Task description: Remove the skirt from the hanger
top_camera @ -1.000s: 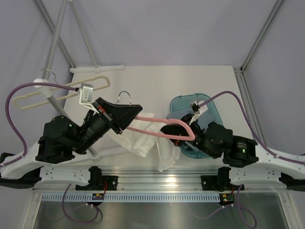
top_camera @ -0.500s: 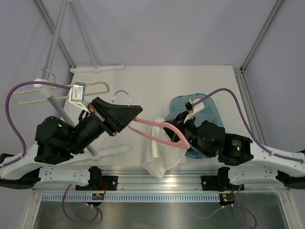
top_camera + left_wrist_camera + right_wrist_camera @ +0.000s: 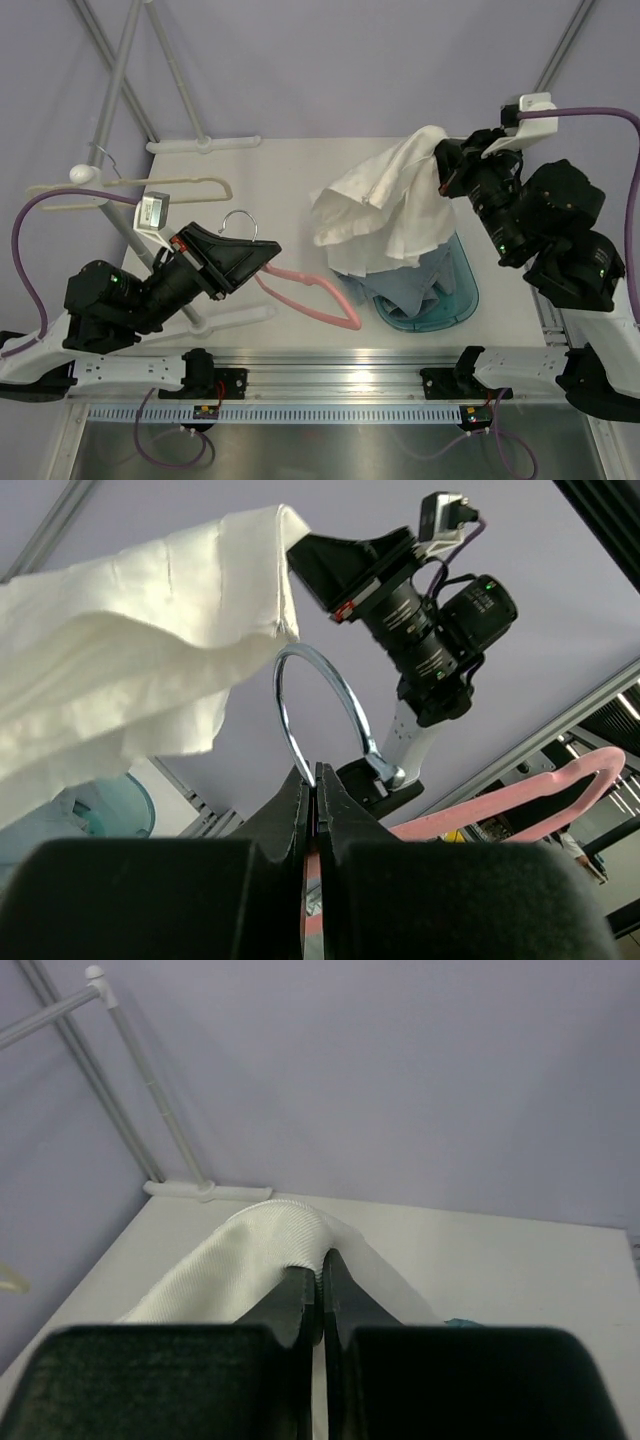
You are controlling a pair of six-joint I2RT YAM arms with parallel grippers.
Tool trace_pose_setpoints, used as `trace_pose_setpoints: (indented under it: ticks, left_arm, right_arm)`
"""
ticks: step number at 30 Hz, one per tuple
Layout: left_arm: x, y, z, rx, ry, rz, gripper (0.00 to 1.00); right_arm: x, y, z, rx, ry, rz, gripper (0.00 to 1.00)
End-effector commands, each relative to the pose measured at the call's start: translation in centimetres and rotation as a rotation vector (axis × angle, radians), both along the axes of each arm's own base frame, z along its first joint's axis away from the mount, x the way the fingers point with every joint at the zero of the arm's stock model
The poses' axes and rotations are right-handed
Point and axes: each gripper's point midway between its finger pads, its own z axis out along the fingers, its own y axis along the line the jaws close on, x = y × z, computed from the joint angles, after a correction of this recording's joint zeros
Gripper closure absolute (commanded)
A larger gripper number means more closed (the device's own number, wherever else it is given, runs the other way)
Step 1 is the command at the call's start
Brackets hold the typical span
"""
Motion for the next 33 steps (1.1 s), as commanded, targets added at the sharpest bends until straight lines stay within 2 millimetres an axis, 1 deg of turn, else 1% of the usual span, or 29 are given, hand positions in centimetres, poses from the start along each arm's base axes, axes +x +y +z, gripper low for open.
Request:
trace_pose_setpoints:
  ticks: [1,2,3,7,12,13,14,15,16,17,18,19,20,21,22,23,24,25,28,29,31,33]
  left_arm:
    - [0.6,0.4,-0.4,-0.017,0.04,0.03,1.0]
    - [0.7,0.4,-0.6,-0.011,0.043,0.036,1.0]
    - [0.7,0.4,-0.8,-0.004,0.046,0.037,1.0]
    - [0.8,0.1,-1.5,0.014,0.054,0.04,1.0]
    - [0.9,-0.5,-2.0,0.032,0.057,0.04,1.0]
    - [0.9,-0.6,-2.1,0.036,0.059,0.04,1.0]
    - [0.9,-0.6,-2.2,0.037,0.059,0.039,1.0]
    - [0.9,-0.6,-2.2,0.038,0.06,0.038,1.0]
    - [0.9,-0.6,-2.3,0.04,0.06,0.04,1.0]
    - [0.9,-0.6,-2.3,0.039,0.061,0.04,1.0]
    - [1.0,-0.7,-2.5,0.044,0.064,0.042,1.0]
    - [1.0,-0.7,-2.6,0.046,0.064,0.042,1.0]
    - [1.0,-0.8,-2.6,0.044,0.067,0.042,1.0]
    - [1.0,-0.8,-2.6,0.046,0.066,0.04,1.0]
    - [1.0,-1.1,-2.9,0.052,0.069,0.038,1.0]
    - [0.9,-1.3,-3.0,0.053,0.072,0.031,1.0]
    - [0.9,-1.4,-3.0,0.053,0.074,0.029,1.0]
    - [0.7,-1.5,-3.2,0.054,0.076,0.02,1.0]
    - [0.6,-1.9,-3.3,0.053,0.081,0.009,1.0]
    - [0.5,-2.0,-3.5,0.055,0.084,0.004,1.0]
    - [0.4,-2.1,-3.5,0.05,0.086,-0.004,1.0]
    - [0.4,-2.2,-3.7,0.049,0.089,-0.01,1.0]
  right_arm:
    - [0.4,-1.9,1.1,-0.129,-0.032,-0.039,1.0]
    - [0.5,-2.8,2.0,-0.118,-0.047,-0.059,1.0]
    - [0.4,-3.2,2.4,-0.123,-0.057,-0.064,1.0]
    - [0.4,-4.1,3.1,-0.125,-0.069,-0.085,1.0]
    - [0.9,-4.3,1.6,-0.139,-0.036,-0.102,1.0]
    - [0.6,-4.6,1.6,-0.124,-0.04,-0.102,1.0]
    - [0.8,-4.4,0.7,-0.132,-0.025,-0.102,1.0]
    - [0.7,-4.3,0.4,-0.116,-0.019,-0.095,1.0]
    - [0.2,-4.7,0.4,-0.095,-0.023,-0.091,1.0]
    - [0.5,-4.5,-0.8,-0.108,0.001,-0.092,1.0]
    - [0.4,-4.6,-1.5,-0.095,0.017,-0.098,1.0]
    - [0.1,-5.1,-1.7,-0.083,0.013,-0.107,1.0]
    - [0.4,-4.9,-3.5,-0.108,0.042,-0.116,1.0]
    - [0.5,-5.2,-4.4,-0.082,0.064,-0.138,1.0]
    - [0.2,-5.7,-4.9,-0.068,0.066,-0.147,1.0]
    - [0.6,-5.5,-6.9,-0.083,0.102,-0.158,1.0]
    - [0.4,-5.9,-7.7,-0.079,0.112,-0.17,1.0]
    - [0.9,-5.6,-10.3,-0.119,0.155,-0.181,1.0]
    - [1.1,-6.0,-13.5,-0.125,0.221,-0.214,1.0]
    - [1.4,-5.9,-15.7,-0.156,0.26,-0.22,1.0]
    - [1.9,-6.0,-18.4,-0.172,0.331,-0.24,1.0]
    - [2.7,-5.7,-22.3,-0.186,0.435,-0.259,1.0]
